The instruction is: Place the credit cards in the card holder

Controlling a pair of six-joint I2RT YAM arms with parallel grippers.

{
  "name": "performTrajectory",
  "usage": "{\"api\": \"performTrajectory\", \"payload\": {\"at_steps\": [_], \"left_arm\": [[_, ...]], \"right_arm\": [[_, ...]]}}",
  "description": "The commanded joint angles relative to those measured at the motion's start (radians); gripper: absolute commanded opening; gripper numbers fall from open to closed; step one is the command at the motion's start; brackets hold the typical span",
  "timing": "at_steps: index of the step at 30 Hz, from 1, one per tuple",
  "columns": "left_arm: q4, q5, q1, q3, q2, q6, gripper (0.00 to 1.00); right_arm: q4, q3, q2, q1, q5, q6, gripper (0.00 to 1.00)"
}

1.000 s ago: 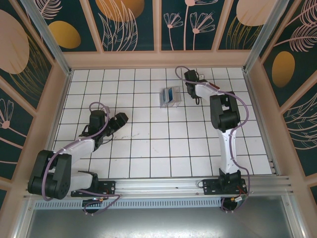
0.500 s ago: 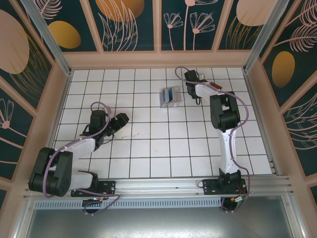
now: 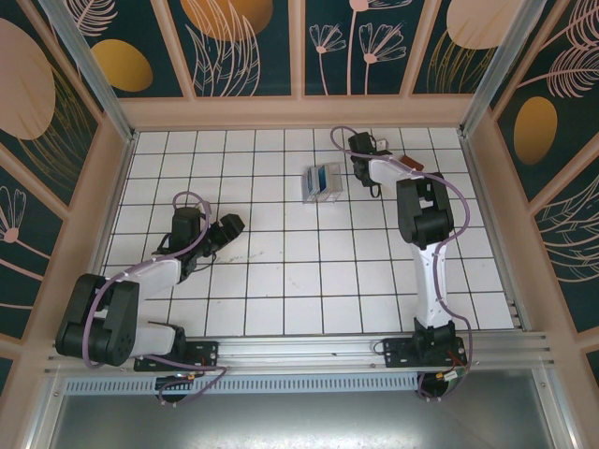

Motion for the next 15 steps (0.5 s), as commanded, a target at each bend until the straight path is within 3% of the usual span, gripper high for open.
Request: {"api": "performTrajectory", "payload": {"at_steps": [1,4,9,15], "left_arm": [[-0.033,0.02,-0.005,0.031,0.004,0.032,0.76],[-0.012,0.031,-0.005,0.013,-0.025,0.034,0.76],[-0.079,0.225,-0.027,0.115,-0.028,0.106,0.79],[-0.064,0.182,-0.086,0.14,-0.128,0.125,0.79]], "right_arm": [[0.007,-0.01,-0.004,-0.01,0.041,0.002,0.0],[0.039,-0.055,-0.076,-0.009,0.034,0.037,0.0],[0.048,-0.138,-0.237,-0.009,0.023,0.138,0.0],[0.069,-0.277,-0.455,0.011,-0.014,0.232,0.0]]}}
